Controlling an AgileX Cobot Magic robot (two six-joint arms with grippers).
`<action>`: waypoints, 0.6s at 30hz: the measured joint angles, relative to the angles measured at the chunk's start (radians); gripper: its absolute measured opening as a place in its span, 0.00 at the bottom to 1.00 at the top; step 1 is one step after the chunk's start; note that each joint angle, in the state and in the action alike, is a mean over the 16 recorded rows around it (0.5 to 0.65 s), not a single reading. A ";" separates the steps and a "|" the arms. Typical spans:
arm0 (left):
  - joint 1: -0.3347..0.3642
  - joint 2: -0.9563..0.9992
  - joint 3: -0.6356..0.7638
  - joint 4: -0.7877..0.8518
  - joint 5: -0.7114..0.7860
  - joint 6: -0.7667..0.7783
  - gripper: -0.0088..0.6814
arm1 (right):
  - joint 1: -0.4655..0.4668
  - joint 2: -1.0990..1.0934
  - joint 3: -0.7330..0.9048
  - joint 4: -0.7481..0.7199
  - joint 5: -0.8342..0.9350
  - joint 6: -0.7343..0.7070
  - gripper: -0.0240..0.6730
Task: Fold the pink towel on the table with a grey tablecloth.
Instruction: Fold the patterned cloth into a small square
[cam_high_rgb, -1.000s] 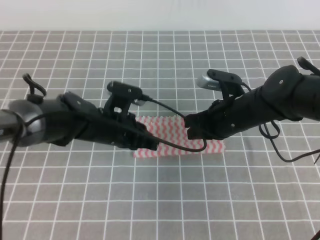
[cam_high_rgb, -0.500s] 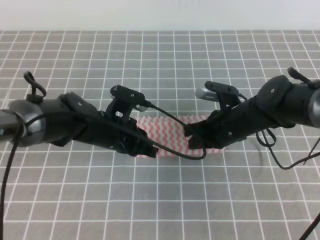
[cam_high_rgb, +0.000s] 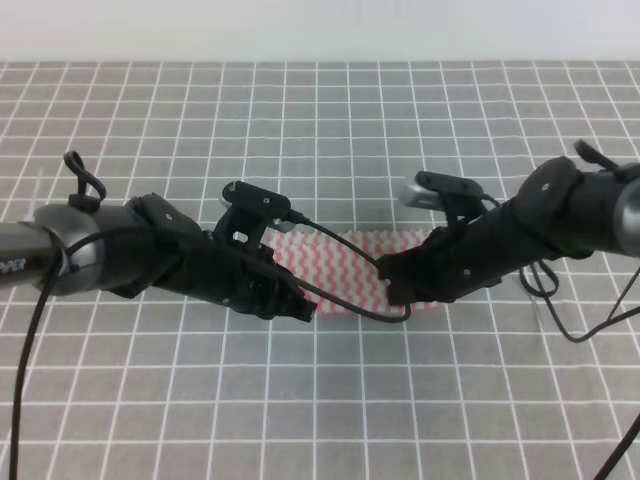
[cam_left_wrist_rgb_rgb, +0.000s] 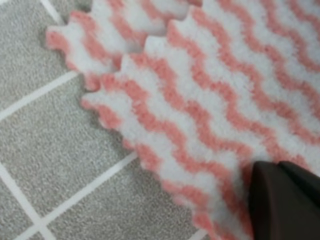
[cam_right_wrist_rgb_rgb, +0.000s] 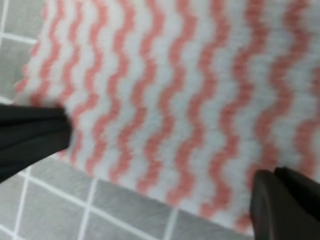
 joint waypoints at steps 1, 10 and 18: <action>0.000 0.001 0.000 0.001 0.000 -0.002 0.01 | -0.005 0.001 0.000 -0.001 0.002 0.001 0.01; 0.000 0.001 -0.002 0.001 -0.002 -0.005 0.01 | -0.054 0.003 0.000 -0.011 0.025 0.003 0.01; 0.000 -0.017 -0.002 0.004 -0.011 -0.006 0.01 | -0.082 -0.004 0.000 -0.024 0.037 0.013 0.01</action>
